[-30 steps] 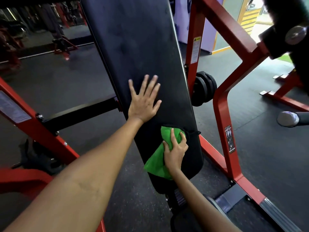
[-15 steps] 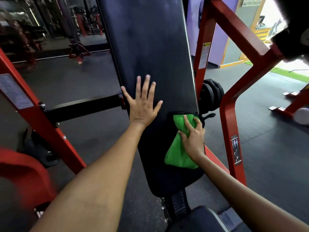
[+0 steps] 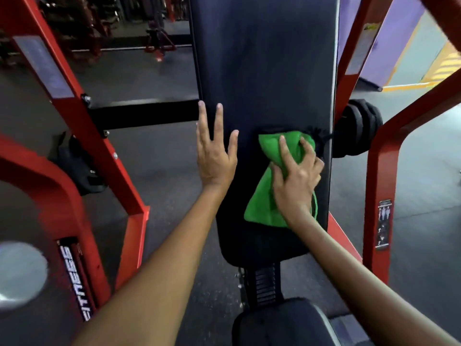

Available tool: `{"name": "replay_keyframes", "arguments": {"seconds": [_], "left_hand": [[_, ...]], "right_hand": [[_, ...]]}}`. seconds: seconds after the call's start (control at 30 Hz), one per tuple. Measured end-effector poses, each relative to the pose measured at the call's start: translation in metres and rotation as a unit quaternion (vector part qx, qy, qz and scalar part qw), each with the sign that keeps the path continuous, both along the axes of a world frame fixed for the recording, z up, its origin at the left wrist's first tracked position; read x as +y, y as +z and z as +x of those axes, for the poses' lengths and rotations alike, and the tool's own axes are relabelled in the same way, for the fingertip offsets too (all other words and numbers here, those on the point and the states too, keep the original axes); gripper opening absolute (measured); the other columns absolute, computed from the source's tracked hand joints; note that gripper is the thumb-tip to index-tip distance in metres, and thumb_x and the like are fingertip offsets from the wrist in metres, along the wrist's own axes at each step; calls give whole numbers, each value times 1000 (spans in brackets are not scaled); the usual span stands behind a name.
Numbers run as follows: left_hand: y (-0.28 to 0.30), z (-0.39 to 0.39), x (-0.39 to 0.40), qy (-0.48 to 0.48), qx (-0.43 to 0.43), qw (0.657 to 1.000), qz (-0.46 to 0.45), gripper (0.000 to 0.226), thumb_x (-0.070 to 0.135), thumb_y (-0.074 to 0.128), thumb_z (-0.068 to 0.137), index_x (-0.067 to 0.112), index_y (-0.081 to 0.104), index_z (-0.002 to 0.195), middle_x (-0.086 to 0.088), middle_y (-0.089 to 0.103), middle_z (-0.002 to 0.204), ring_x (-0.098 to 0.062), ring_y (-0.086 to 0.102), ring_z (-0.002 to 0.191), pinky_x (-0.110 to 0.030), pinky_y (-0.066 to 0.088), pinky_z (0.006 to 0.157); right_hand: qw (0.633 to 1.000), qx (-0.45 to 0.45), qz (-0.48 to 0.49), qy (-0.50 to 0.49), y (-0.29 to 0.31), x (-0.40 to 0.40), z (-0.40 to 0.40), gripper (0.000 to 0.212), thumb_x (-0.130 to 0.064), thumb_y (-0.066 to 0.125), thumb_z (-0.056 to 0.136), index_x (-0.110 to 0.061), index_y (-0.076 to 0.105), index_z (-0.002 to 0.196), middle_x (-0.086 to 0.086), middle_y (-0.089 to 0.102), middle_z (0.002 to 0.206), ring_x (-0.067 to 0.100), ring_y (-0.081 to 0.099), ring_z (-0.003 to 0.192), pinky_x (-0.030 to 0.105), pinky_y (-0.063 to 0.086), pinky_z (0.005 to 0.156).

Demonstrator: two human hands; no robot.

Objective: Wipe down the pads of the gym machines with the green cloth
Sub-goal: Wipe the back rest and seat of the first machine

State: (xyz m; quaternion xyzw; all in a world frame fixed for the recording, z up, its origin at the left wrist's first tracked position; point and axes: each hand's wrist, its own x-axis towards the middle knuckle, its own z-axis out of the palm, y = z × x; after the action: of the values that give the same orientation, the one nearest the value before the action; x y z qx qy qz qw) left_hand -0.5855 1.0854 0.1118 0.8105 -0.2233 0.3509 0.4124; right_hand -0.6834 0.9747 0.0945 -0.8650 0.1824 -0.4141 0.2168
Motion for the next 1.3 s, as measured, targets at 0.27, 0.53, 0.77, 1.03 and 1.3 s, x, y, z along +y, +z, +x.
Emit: {"name": "replay_keyframes", "arguments": {"seconds": [0.27,0.53,0.77,1.03,1.3], "left_hand": [[-57,-28,9,67,-100,970,209,49,37,26,101,20,27,147,-2,23,155,-31,1,146,-60,13,113],[-115,-57,21,35,-100,964,243,72,64,32,93,19,22,148,-1,18,156,-30,-4,147,-57,18,113],[-115,-55,22,12,-78,973,218,64,61,27,96,20,26,146,2,20,154,-25,-6,147,-57,18,113],[-118,-55,23,-4,-93,975,204,69,65,28,93,19,29,145,9,10,158,-25,-5,147,-55,15,115],[-118,-57,23,-14,-79,978,193,64,59,23,96,19,28,145,4,18,155,-22,-8,147,-58,17,113]], "right_hand": [[993,-8,-115,28,-51,-18,-29,54,-23,51,82,-35,46,135,9,36,142,37,37,112,54,41,88],[987,6,-152,48,-55,-25,-30,59,-19,60,81,-32,46,137,10,34,142,37,35,112,54,41,87],[999,-28,-37,6,-67,-48,-41,49,-23,57,85,-27,54,133,16,39,139,38,37,112,53,37,95],[973,37,-210,93,-93,-18,-55,57,-20,50,82,-35,43,137,7,33,143,37,36,113,53,38,92],[1000,-15,-8,-4,-92,-39,-53,49,-17,59,86,-25,54,134,18,37,139,40,35,116,59,39,96]]}}
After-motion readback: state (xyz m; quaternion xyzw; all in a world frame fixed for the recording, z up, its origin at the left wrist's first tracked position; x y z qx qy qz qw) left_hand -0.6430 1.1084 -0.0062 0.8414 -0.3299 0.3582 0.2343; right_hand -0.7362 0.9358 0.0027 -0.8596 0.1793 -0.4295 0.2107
